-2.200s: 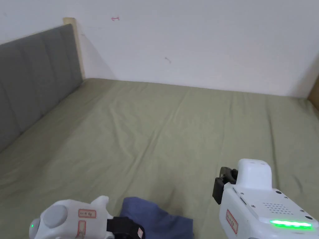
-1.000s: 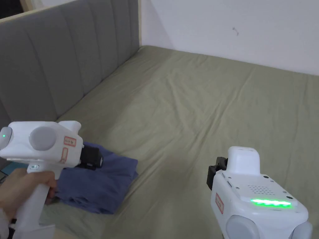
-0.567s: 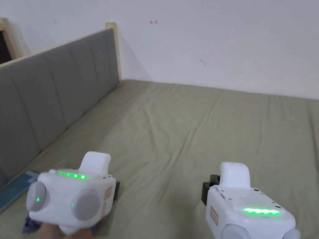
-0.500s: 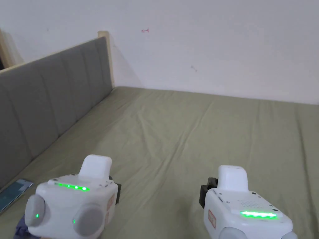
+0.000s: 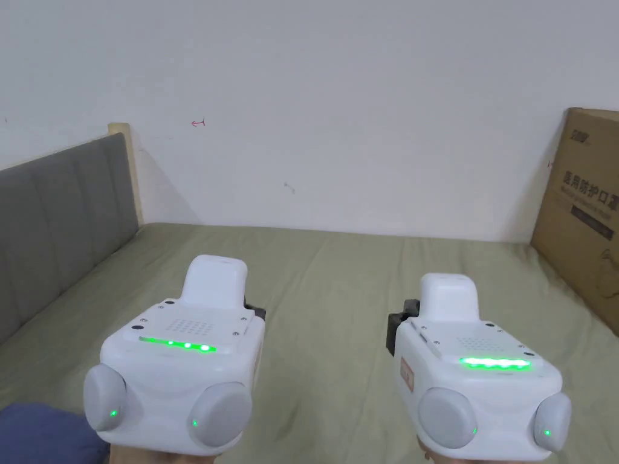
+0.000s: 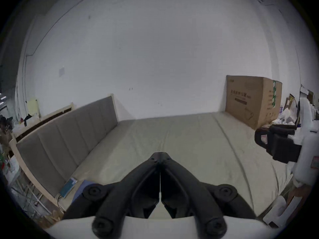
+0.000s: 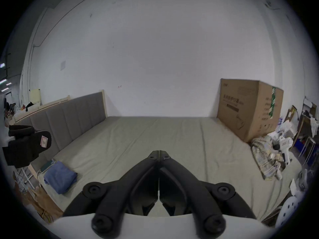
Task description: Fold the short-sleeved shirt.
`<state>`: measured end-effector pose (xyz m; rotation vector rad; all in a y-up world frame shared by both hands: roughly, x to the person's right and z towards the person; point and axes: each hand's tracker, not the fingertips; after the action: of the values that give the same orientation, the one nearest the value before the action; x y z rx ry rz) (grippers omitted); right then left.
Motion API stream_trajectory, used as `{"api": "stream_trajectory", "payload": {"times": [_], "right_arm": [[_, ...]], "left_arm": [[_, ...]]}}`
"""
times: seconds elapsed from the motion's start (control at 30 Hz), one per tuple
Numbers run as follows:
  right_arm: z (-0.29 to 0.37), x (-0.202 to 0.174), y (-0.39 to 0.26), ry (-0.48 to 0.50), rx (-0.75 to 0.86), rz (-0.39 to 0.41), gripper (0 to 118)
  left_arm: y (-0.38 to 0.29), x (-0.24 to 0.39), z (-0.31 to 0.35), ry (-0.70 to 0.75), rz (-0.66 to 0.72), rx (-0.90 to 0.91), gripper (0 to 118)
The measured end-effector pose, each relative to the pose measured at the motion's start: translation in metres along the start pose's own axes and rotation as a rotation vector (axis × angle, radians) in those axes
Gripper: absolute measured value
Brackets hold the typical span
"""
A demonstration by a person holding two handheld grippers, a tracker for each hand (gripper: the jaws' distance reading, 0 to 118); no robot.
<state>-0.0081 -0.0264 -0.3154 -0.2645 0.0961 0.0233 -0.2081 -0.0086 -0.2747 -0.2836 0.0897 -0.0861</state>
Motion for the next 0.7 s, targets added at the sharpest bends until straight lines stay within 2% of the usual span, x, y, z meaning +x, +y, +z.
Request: {"api": "stream_trajectory", "payload": {"times": [0.1,0.17,0.2,0.23,0.27,0.3,0.33,0.43,0.7], "right_arm": [[0.012,0.012,0.012,-0.047,0.059,0.031,1],[0.02,0.016,0.017,-0.08,0.093,0.048,7],[0.023,0.018,0.019,-0.088,0.11,0.056,14],[0.027,0.02,0.02,-0.102,0.129,0.062,32],[0.029,0.021,0.021,-0.116,0.146,0.067,52],[0.03,0.023,0.022,-0.121,0.156,0.069,74],[0.03,0.025,0.023,-0.131,0.163,0.068,96],[0.032,0.03,0.023,-0.118,0.174,0.062,118],[0.027,0.031,0.015,-0.122,0.157,0.051,118]], "left_arm": [[0.011,0.006,0.008,0.001,0.031,0.061,0],[0.015,0.007,0.012,-0.002,0.039,0.073,21],[0.017,0.006,0.013,-0.022,0.046,0.078,42],[0.019,0.006,0.014,-0.05,0.048,0.066,84],[0.02,0.006,0.013,-0.053,0.046,0.052,107],[0.02,0.006,0.013,-0.056,0.049,0.05,116],[0.018,0.008,0.015,-0.053,0.049,0.057,117],[0.017,0.013,0.017,-0.016,0.032,0.098,117],[0.017,0.019,0.018,-0.012,0.054,0.09,117]]}}
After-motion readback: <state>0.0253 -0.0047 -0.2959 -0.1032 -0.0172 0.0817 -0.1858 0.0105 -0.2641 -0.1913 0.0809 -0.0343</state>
